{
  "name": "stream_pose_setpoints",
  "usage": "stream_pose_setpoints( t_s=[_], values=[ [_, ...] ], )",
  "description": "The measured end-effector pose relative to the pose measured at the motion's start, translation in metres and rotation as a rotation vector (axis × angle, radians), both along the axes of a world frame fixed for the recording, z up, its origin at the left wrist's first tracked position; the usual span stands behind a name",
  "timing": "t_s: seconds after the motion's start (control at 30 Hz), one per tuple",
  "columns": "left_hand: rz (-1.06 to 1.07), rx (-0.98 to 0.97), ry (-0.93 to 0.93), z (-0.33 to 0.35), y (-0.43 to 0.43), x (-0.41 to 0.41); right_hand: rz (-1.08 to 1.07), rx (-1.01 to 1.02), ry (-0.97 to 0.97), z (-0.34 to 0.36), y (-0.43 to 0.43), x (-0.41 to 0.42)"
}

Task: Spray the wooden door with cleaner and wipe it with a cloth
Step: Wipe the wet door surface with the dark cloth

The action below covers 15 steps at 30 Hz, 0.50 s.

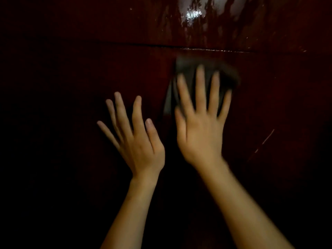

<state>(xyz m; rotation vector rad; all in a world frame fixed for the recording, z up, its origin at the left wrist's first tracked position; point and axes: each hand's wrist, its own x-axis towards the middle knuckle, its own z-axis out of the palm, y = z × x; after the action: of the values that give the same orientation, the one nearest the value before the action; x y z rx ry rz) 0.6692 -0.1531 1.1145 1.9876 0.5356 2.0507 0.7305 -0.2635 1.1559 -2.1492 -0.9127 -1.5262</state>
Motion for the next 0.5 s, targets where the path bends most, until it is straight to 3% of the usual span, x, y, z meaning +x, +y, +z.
stream_pose_setpoints(
  t_s=[0.13,0.2,0.3,0.5],
  values=[
    [0.026,0.069,0.096,-0.03,-0.013,0.006,-0.04,-0.294,0.21,-0.196,-0.039,-0.002],
    [0.006,0.082,0.123,-0.039,-0.024,0.01,-0.021,-0.342,0.263,-0.23,-0.055,0.001],
    [-0.005,0.092,0.134,-0.04,-0.038,0.018,0.095,-0.291,0.219,-0.19,-0.061,0.017],
    [-0.002,0.027,0.085,-0.025,-0.06,0.033,0.067,0.134,0.055,0.044,-0.075,0.055]
  ],
)
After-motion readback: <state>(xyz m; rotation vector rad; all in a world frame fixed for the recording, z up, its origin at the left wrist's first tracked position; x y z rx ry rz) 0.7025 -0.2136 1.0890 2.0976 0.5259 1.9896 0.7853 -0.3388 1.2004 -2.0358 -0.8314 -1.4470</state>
